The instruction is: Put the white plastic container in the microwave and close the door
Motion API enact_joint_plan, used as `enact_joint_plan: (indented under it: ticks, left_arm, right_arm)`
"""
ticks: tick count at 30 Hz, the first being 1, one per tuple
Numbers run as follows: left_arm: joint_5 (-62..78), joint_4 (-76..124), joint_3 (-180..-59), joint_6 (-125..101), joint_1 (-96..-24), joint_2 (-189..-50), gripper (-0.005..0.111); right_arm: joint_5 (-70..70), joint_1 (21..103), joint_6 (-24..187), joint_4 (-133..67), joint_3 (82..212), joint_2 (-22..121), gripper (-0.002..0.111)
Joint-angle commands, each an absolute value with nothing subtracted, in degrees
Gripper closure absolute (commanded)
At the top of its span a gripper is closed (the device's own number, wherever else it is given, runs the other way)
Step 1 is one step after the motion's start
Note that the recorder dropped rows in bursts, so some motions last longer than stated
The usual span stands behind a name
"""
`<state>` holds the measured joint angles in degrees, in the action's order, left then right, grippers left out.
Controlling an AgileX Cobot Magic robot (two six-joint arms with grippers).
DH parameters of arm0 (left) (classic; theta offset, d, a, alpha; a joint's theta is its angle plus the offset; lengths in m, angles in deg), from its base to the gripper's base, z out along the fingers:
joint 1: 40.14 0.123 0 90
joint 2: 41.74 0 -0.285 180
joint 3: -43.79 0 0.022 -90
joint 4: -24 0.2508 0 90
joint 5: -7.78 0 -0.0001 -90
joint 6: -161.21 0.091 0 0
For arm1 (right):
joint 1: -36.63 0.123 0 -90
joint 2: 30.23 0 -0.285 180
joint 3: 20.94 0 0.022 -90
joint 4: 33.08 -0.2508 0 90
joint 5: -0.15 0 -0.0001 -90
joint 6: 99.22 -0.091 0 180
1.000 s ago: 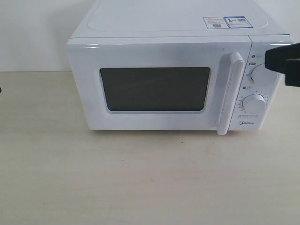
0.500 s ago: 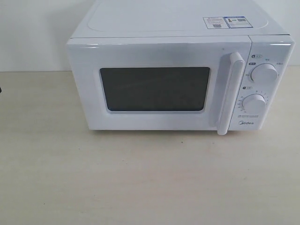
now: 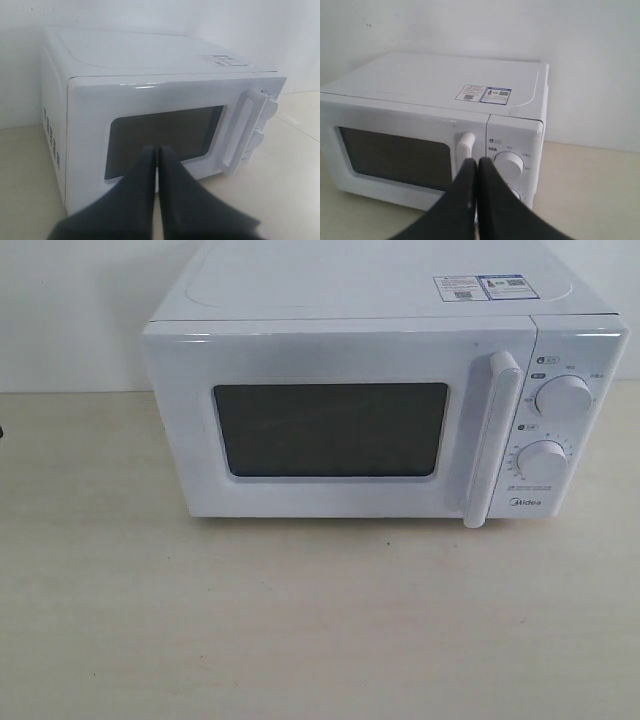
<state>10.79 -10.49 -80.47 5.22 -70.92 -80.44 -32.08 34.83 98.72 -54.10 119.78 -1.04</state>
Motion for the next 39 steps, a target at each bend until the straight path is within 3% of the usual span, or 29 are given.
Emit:
enact_joint_plan:
  ticks: [1,18,27,39]
  left_arm:
    - [10.44,-10.43,-80.31,5.44,-71.30,-80.10,0.102]
    - [10.44,-10.43,-80.31,5.44,-71.30,-80.10,0.102]
    - [10.44,-10.43,-80.31,5.44,-71.30,-80.10,0.102]
    - [10.30,-10.43,-80.31,5.44,-71.30,-79.98,0.102]
  right_arm:
    - [-26.06,34.51,99.25,-53.70,111.77,-2.22,0.109]
    - [-18.06,34.51,98.68,-54.15,84.66,-14.83,0.109]
    - [-17.43,34.51,98.68,-56.39,81.84,-22.44,0.109]
    - [-19.75,34.51,96.59,-53.81,81.84,-22.44,0.109]
